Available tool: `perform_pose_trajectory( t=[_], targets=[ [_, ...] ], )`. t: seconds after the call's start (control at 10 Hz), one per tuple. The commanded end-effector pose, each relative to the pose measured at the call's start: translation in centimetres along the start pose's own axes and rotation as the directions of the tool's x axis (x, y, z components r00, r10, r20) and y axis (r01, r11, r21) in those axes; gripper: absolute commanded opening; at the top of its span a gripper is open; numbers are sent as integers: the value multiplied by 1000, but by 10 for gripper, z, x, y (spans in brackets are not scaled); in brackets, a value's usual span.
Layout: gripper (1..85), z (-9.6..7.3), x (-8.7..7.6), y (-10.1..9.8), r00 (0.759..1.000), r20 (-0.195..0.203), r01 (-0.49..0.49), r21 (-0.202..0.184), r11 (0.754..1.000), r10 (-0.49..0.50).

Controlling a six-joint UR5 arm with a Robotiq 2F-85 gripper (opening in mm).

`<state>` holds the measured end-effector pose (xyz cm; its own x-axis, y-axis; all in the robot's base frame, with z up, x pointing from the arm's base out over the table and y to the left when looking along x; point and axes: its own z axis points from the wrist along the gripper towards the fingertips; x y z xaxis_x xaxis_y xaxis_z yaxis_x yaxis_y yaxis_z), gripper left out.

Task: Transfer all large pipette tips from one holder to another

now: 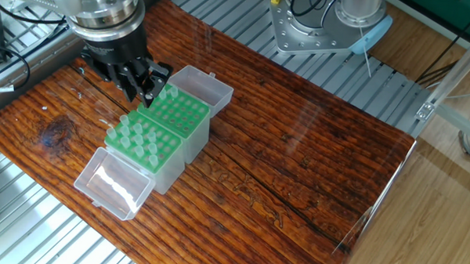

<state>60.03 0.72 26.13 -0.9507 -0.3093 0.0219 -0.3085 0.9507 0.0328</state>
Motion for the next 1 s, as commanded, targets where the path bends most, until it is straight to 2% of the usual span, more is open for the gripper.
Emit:
perform_pose_trajectory(
  t=[0.0, 0.2, 0.4, 0.6, 0.8, 0.9],
  targets=[
    [307, -1, 15, -4, 1000, -26, 5, 2, 1000, -5],
    [303, 15, 28, -7, 1000, 1, 13, 3, 1000, -13],
    [303, 33, 40, -10, 1000, 21, 2, -15, 1000, -2],
    [303, 47, 48, -27, 1000, 26, 11, 2, 1000, -11],
    [303, 63, 55, -27, 999, 42, -14, 4, 1000, 14],
    [300, 72, 56, -33, 998, 61, -19, 28, 999, 17]
  ],
)
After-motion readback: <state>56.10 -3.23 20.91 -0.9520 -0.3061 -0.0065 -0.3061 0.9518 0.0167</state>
